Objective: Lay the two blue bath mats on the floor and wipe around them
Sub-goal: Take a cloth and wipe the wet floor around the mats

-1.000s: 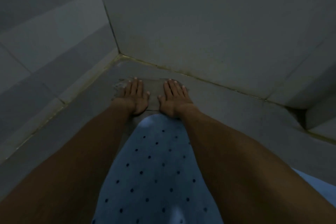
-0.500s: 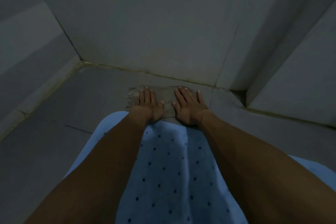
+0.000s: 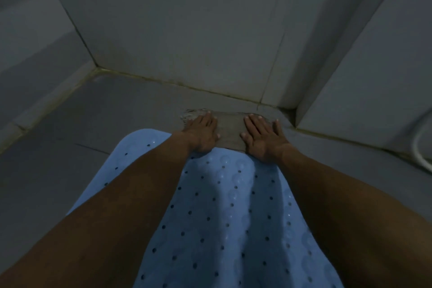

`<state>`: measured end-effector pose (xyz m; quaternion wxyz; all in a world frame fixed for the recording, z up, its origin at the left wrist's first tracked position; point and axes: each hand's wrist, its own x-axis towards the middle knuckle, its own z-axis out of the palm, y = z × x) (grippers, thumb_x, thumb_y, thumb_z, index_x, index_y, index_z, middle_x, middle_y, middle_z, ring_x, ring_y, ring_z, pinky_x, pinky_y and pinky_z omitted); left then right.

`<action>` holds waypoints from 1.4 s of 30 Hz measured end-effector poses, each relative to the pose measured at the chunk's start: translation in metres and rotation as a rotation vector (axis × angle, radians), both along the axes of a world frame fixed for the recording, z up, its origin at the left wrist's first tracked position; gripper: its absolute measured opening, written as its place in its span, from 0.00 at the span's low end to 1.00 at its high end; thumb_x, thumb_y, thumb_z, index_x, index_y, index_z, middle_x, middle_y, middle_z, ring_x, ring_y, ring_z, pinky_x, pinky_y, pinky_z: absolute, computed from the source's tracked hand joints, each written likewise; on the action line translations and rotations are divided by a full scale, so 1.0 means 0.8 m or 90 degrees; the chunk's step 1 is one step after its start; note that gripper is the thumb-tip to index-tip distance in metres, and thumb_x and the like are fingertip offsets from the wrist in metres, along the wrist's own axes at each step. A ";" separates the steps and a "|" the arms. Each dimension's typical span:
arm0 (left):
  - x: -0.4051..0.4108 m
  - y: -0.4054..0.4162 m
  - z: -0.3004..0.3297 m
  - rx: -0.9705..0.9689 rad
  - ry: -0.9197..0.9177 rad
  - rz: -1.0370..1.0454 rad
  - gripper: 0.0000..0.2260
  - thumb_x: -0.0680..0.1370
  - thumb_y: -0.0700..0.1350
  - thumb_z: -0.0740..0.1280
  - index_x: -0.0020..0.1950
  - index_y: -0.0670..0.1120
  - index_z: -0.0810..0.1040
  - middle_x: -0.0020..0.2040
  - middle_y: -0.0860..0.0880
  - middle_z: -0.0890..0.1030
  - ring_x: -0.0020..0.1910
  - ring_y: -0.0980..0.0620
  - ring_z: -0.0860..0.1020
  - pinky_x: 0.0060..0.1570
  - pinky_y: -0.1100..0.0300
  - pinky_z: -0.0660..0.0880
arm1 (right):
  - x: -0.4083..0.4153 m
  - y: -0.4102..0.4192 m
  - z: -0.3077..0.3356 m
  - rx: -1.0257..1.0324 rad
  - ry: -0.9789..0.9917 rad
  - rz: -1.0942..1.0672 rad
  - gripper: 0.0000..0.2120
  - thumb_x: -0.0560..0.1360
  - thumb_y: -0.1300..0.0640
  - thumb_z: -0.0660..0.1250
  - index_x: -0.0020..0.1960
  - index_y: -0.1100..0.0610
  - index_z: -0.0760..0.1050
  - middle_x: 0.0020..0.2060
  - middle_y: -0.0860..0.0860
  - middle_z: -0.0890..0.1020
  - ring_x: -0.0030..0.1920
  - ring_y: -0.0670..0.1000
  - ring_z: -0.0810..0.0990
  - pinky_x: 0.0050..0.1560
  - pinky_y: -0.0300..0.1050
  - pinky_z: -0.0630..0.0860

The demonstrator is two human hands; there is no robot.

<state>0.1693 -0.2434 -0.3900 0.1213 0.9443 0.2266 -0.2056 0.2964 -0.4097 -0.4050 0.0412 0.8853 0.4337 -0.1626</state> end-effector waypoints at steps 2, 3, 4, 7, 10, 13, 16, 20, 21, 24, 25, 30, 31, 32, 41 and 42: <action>0.012 -0.020 0.000 -0.008 -0.016 -0.028 0.30 0.83 0.58 0.48 0.80 0.46 0.42 0.80 0.46 0.39 0.79 0.44 0.42 0.76 0.46 0.46 | 0.008 -0.023 -0.001 0.000 0.002 -0.024 0.30 0.82 0.39 0.38 0.80 0.48 0.36 0.80 0.45 0.37 0.79 0.47 0.35 0.76 0.59 0.31; 0.019 -0.033 0.000 -0.006 -0.029 -0.038 0.30 0.83 0.58 0.49 0.80 0.46 0.44 0.80 0.46 0.40 0.79 0.44 0.43 0.76 0.45 0.47 | 0.012 -0.037 0.000 0.001 0.001 -0.035 0.30 0.82 0.39 0.38 0.80 0.48 0.36 0.80 0.45 0.37 0.79 0.47 0.36 0.76 0.59 0.32; 0.024 -0.044 0.001 0.002 -0.046 -0.048 0.30 0.83 0.58 0.50 0.80 0.45 0.46 0.80 0.45 0.42 0.79 0.44 0.45 0.76 0.45 0.48 | 0.016 -0.049 0.001 0.001 -0.001 -0.043 0.30 0.82 0.39 0.38 0.80 0.48 0.36 0.80 0.45 0.38 0.79 0.47 0.36 0.76 0.59 0.32; 0.039 -0.070 0.002 0.015 -0.094 -0.071 0.31 0.82 0.59 0.52 0.80 0.45 0.51 0.80 0.46 0.46 0.78 0.44 0.49 0.76 0.45 0.52 | 0.024 -0.087 0.009 0.003 -0.011 -0.051 0.29 0.83 0.39 0.38 0.81 0.47 0.37 0.80 0.45 0.39 0.79 0.46 0.37 0.76 0.58 0.33; 0.055 -0.104 0.006 0.019 -0.107 -0.105 0.31 0.81 0.61 0.54 0.79 0.46 0.54 0.80 0.46 0.49 0.77 0.43 0.52 0.75 0.46 0.55 | 0.031 -0.131 0.015 -0.007 -0.022 -0.073 0.29 0.83 0.39 0.39 0.81 0.46 0.38 0.80 0.44 0.40 0.79 0.45 0.38 0.76 0.60 0.34; 0.074 -0.144 0.007 0.015 -0.136 -0.126 0.31 0.80 0.61 0.56 0.78 0.46 0.57 0.80 0.45 0.52 0.76 0.42 0.55 0.73 0.46 0.58 | 0.041 -0.172 0.019 -0.035 -0.028 -0.106 0.29 0.83 0.39 0.41 0.81 0.46 0.38 0.80 0.44 0.41 0.79 0.46 0.40 0.76 0.61 0.35; 0.093 -0.190 0.010 -0.013 -0.145 -0.145 0.30 0.80 0.60 0.58 0.78 0.47 0.59 0.79 0.46 0.54 0.76 0.42 0.55 0.73 0.46 0.59 | 0.058 -0.214 0.026 -0.087 -0.039 -0.156 0.29 0.83 0.39 0.41 0.80 0.45 0.38 0.80 0.43 0.40 0.80 0.47 0.41 0.76 0.63 0.37; 0.120 -0.250 0.010 -0.015 -0.137 -0.134 0.27 0.81 0.57 0.58 0.77 0.49 0.60 0.79 0.46 0.53 0.76 0.43 0.54 0.73 0.44 0.56 | 0.069 -0.250 0.038 -0.190 -0.042 -0.239 0.30 0.83 0.40 0.44 0.80 0.44 0.36 0.80 0.42 0.38 0.80 0.54 0.40 0.74 0.66 0.37; 0.126 -0.257 0.007 -0.015 -0.135 -0.116 0.27 0.80 0.57 0.59 0.77 0.49 0.60 0.79 0.46 0.53 0.76 0.43 0.54 0.72 0.43 0.56 | 0.068 -0.249 0.041 -0.213 -0.049 -0.252 0.30 0.83 0.40 0.44 0.80 0.44 0.36 0.80 0.43 0.38 0.80 0.56 0.40 0.74 0.66 0.36; 0.138 -0.263 0.004 -0.039 -0.126 -0.081 0.26 0.80 0.57 0.61 0.76 0.50 0.63 0.79 0.47 0.54 0.75 0.43 0.55 0.71 0.42 0.56 | 0.065 -0.234 0.046 -0.207 -0.063 -0.280 0.30 0.83 0.42 0.45 0.81 0.49 0.39 0.81 0.50 0.44 0.80 0.58 0.41 0.75 0.63 0.36; 0.141 -0.262 0.005 -0.041 -0.124 -0.077 0.27 0.79 0.57 0.61 0.76 0.50 0.63 0.79 0.47 0.54 0.75 0.43 0.55 0.71 0.42 0.56 | 0.064 -0.228 0.045 -0.188 -0.055 -0.286 0.30 0.84 0.44 0.46 0.81 0.52 0.43 0.81 0.53 0.47 0.80 0.59 0.45 0.76 0.61 0.40; 0.154 -0.258 0.007 -0.054 -0.082 -0.065 0.31 0.78 0.58 0.64 0.77 0.49 0.61 0.79 0.46 0.53 0.76 0.42 0.54 0.72 0.39 0.56 | 0.062 -0.232 0.033 -0.139 -0.005 -0.229 0.27 0.85 0.52 0.51 0.79 0.63 0.52 0.79 0.63 0.46 0.79 0.63 0.46 0.78 0.54 0.48; 0.154 -0.258 0.007 -0.047 -0.085 -0.067 0.31 0.77 0.59 0.64 0.77 0.49 0.61 0.79 0.46 0.54 0.75 0.42 0.55 0.71 0.39 0.57 | 0.062 -0.235 0.033 -0.131 -0.004 -0.225 0.26 0.85 0.53 0.50 0.80 0.62 0.50 0.79 0.61 0.44 0.79 0.62 0.43 0.77 0.53 0.45; 0.153 -0.258 0.006 -0.040 -0.091 -0.071 0.31 0.77 0.59 0.64 0.77 0.49 0.62 0.79 0.46 0.55 0.75 0.42 0.56 0.71 0.39 0.58 | 0.059 -0.236 0.035 -0.115 -0.004 -0.230 0.26 0.86 0.53 0.49 0.80 0.61 0.49 0.80 0.60 0.43 0.79 0.60 0.41 0.77 0.51 0.42; 0.145 -0.265 0.009 0.016 -0.119 -0.113 0.29 0.79 0.61 0.59 0.77 0.50 0.61 0.79 0.45 0.55 0.76 0.41 0.54 0.73 0.41 0.55 | 0.076 -0.258 0.018 -0.013 0.058 -0.264 0.30 0.84 0.45 0.46 0.81 0.54 0.39 0.80 0.54 0.40 0.80 0.56 0.38 0.78 0.57 0.42; 0.146 -0.269 0.009 0.013 -0.120 -0.115 0.29 0.79 0.61 0.58 0.77 0.50 0.60 0.79 0.45 0.53 0.77 0.41 0.52 0.73 0.41 0.54 | 0.081 -0.265 0.015 -0.005 0.054 -0.258 0.31 0.84 0.44 0.47 0.81 0.54 0.39 0.80 0.54 0.40 0.80 0.56 0.38 0.78 0.57 0.42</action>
